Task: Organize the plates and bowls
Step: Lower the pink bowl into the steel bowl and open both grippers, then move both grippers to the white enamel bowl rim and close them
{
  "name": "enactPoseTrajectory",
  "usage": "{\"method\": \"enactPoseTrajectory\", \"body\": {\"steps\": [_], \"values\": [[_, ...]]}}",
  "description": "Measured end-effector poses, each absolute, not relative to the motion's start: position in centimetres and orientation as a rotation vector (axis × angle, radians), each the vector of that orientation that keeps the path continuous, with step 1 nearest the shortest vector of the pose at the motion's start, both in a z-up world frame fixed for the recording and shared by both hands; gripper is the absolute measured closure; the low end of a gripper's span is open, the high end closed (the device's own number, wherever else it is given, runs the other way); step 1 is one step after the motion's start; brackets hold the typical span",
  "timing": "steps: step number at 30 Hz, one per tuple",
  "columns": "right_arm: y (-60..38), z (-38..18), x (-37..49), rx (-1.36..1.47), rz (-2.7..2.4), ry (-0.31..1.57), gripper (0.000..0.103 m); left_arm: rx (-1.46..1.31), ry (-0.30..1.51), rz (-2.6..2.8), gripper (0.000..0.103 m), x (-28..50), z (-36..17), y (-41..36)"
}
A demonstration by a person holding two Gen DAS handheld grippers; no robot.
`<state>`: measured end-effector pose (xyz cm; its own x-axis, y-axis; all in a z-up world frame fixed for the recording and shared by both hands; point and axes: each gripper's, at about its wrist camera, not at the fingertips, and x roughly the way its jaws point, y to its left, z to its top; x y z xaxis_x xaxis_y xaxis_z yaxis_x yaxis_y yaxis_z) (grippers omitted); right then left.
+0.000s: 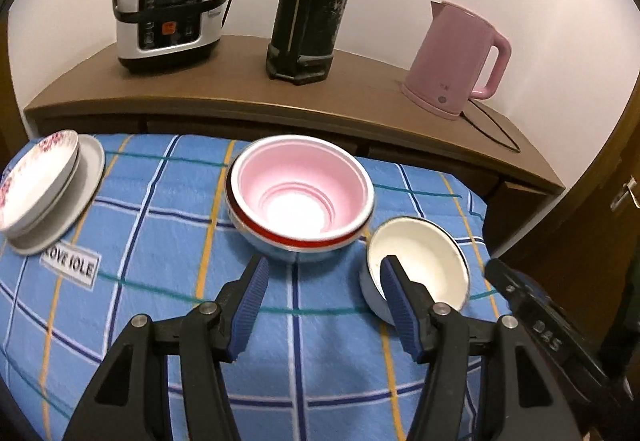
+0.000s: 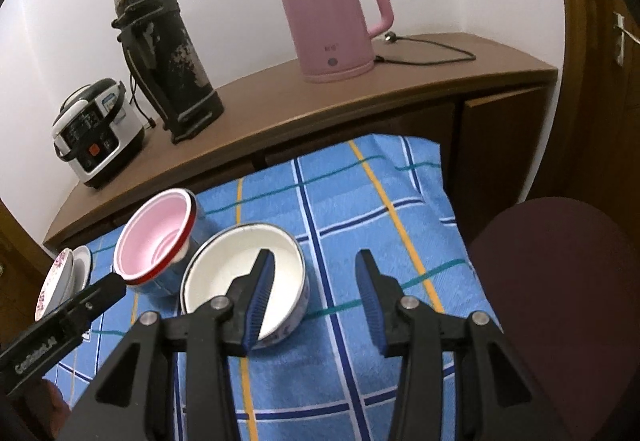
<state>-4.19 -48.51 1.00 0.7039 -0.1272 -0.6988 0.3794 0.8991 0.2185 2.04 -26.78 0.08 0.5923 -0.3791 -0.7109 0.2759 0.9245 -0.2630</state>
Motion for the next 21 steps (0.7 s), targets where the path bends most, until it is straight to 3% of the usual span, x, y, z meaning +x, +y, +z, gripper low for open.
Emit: {"method": "enactPoseTrajectory", "body": {"steps": [10,14,21], "values": [[-48.6,0.2,-3.8,0.352,-0.237,0.773,0.061,-0.188,0.934,-0.333,0.042,1.3,-1.9,-29.1],[-48.9,0.0,-3.1,0.356,-0.223,0.786,0.078,-0.248,0.953,-0.291,0.042,1.9,-2.5,-29.4],[-49.0,-1.0,-1.8,0.367,-0.187,0.822,0.078,-0.247,0.998,-0.253,0.042,2.7,-4.1,-30.0]]}}
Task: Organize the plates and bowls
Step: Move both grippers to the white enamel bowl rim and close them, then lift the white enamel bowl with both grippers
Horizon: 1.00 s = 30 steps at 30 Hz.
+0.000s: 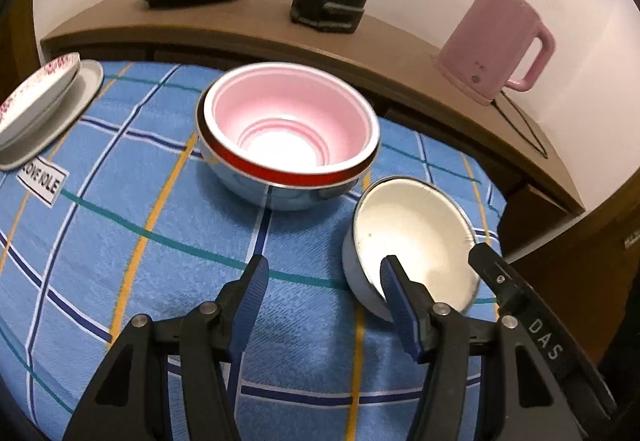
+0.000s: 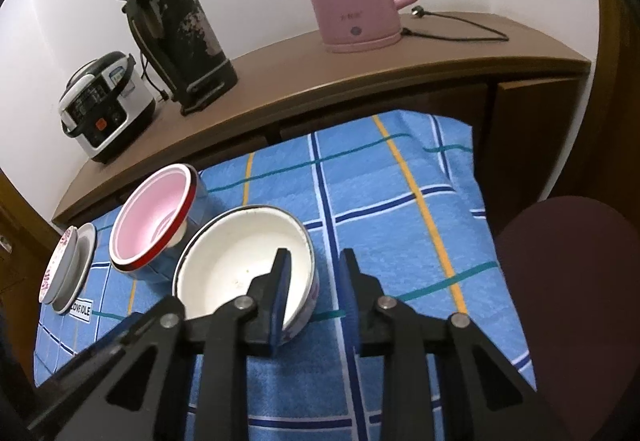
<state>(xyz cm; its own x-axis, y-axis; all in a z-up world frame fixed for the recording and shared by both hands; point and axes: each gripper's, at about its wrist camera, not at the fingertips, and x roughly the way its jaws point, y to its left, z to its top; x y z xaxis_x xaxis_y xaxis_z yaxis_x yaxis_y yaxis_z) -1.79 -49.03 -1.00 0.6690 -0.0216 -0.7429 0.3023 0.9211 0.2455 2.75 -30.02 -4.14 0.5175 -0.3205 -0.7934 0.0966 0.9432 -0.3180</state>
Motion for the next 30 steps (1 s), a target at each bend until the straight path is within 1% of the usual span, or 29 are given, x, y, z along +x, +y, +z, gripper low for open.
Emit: {"method": "enactPoseTrajectory", "body": {"steps": [10,12,13,15,18,22,24,26,30], "values": [[-49.1,-2.7,-0.2,0.352,-0.194,0.872,0.078,-0.241,1.008,-0.220,0.043,4.2,-5.6,-30.8],[-49.1,-3.0,0.1,0.351,-0.197,0.881,0.084,-0.240,1.006,-0.226,0.044,4.3,-5.7,-31.0],[-49.0,-3.2,0.3,0.350,-0.196,0.888,0.084,-0.239,1.006,-0.226,0.044,4.3,-5.7,-31.0],[-48.9,-3.5,0.4,0.346,-0.196,0.894,0.085,-0.239,1.006,-0.236,0.048,4.5,-5.8,-31.2],[-48.5,-3.5,0.5,0.330,-0.191,0.900,0.092,-0.231,1.010,-0.278,0.058,4.7,-5.8,-31.4],[-48.2,-3.5,0.3,0.334,-0.195,0.921,0.092,-0.194,1.006,-0.312,0.064,4.4,-5.4,-31.4],[-48.2,-3.6,0.1,0.354,-0.197,0.939,0.092,-0.156,1.012,-0.324,0.072,4.3,-5.4,-31.6],[-48.3,-3.7,-0.4,0.389,-0.189,0.953,0.093,-0.121,1.027,-0.339,0.077,4.1,-5.6,-31.7],[-47.3,-3.4,-1.8,0.393,-0.187,0.968,0.096,-0.081,1.047,-0.363,0.078,3.5,-6.0,-31.5]]}}
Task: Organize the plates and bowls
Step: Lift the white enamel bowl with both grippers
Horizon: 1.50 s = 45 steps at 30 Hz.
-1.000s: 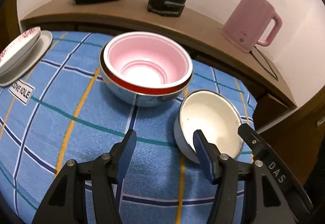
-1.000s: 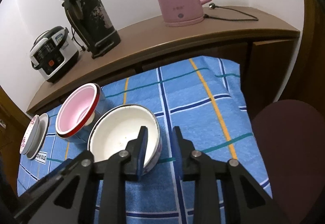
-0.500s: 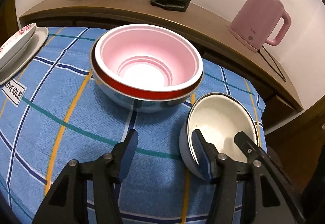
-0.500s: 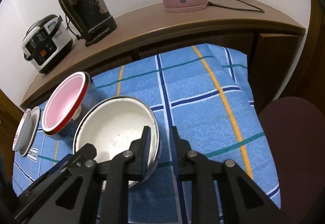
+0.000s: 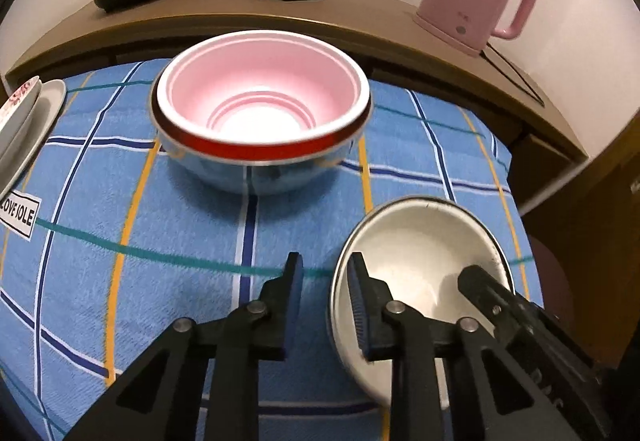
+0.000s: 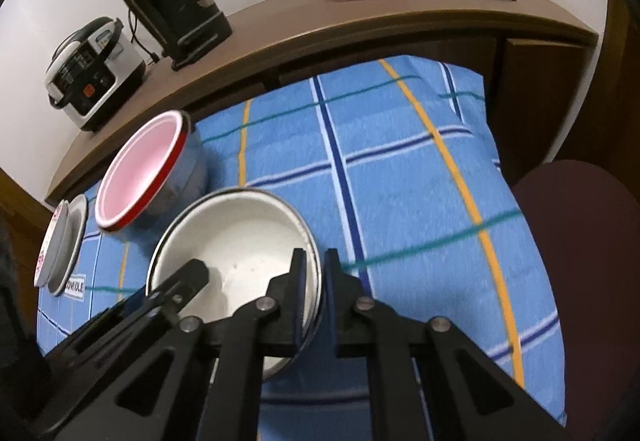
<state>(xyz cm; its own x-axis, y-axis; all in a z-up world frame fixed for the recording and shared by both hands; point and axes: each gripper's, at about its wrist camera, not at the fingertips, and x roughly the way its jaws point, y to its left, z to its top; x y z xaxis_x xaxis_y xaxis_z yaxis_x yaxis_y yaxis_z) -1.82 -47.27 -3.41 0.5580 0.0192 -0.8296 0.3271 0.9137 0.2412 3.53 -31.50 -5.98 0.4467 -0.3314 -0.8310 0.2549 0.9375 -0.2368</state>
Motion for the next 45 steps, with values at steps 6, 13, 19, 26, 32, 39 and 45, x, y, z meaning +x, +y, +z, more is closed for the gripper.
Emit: {"method": "enactPoseTrajectory", "body": {"steps": [6,13,19,26,32,39,45], "values": [[-45.7,-3.3,-4.2,0.397,-0.199,0.973,0.095,-0.029,1.042,-0.423,0.085,2.2,-5.7,-31.1],[-44.9,-3.4,-6.2,0.439,-0.218,0.951,0.095,0.016,1.027,-0.473,0.091,0.7,-5.5,-30.4],[-44.1,-3.3,-7.5,0.452,-0.246,0.932,0.095,0.028,1.029,-0.498,0.091,0.1,-5.5,-30.0],[-43.3,-3.2,-8.7,0.473,-0.266,0.912,0.095,0.039,1.025,-0.528,0.091,-0.5,-5.2,-29.1],[-42.1,-2.8,-9.4,0.467,-0.275,0.898,0.095,0.052,1.012,-0.528,0.091,-0.8,-4.9,-28.3],[-40.6,-2.2,-9.6,0.457,-0.266,0.888,0.095,0.053,0.993,-0.523,0.091,-1.1,-4.2,-26.6],[-39.0,-1.5,-9.6,0.448,-0.254,0.877,0.095,0.053,0.980,-0.517,0.091,-1.2,-3.5,-25.1]]}}
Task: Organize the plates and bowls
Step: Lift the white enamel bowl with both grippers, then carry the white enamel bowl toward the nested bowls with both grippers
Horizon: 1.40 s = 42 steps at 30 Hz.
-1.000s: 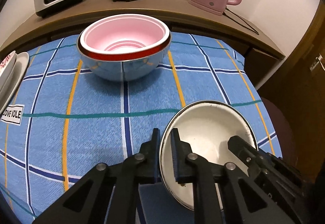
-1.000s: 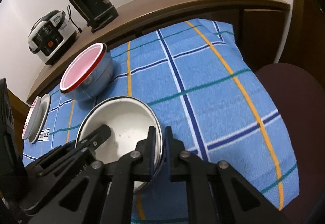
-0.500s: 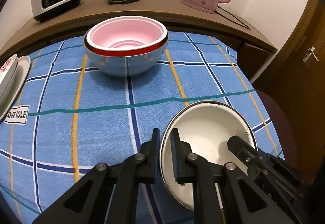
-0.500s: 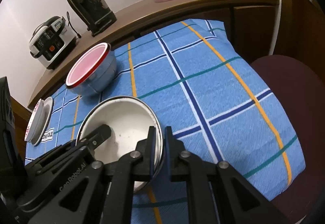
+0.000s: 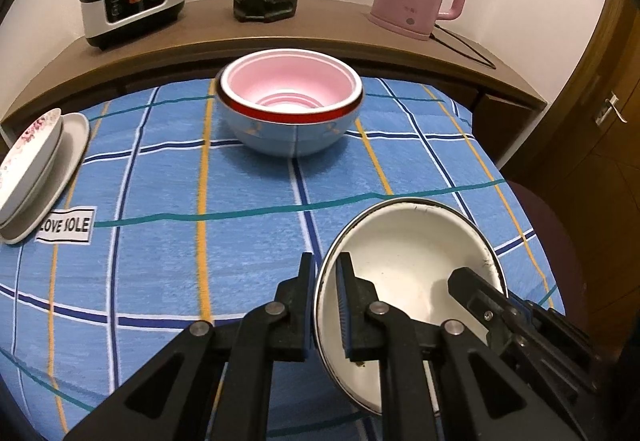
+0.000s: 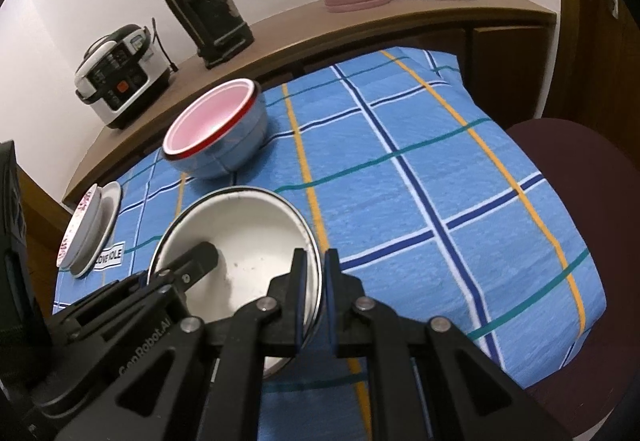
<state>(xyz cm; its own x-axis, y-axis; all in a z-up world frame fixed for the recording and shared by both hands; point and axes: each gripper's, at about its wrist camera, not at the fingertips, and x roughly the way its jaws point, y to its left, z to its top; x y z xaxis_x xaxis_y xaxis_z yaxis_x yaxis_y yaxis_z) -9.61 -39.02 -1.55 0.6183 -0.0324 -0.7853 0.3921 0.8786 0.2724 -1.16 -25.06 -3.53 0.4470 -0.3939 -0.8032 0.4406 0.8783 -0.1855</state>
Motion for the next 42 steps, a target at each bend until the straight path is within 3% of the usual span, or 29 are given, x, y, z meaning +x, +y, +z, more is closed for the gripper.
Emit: {"method": "enactPoseTrajectory", "body": {"steps": [42], "values": [[-32.6,0.3,-8.1,0.365,-0.214,0.860,0.095,0.014,0.934,-0.473,0.091,-0.4,-1.7,-19.5]]}}
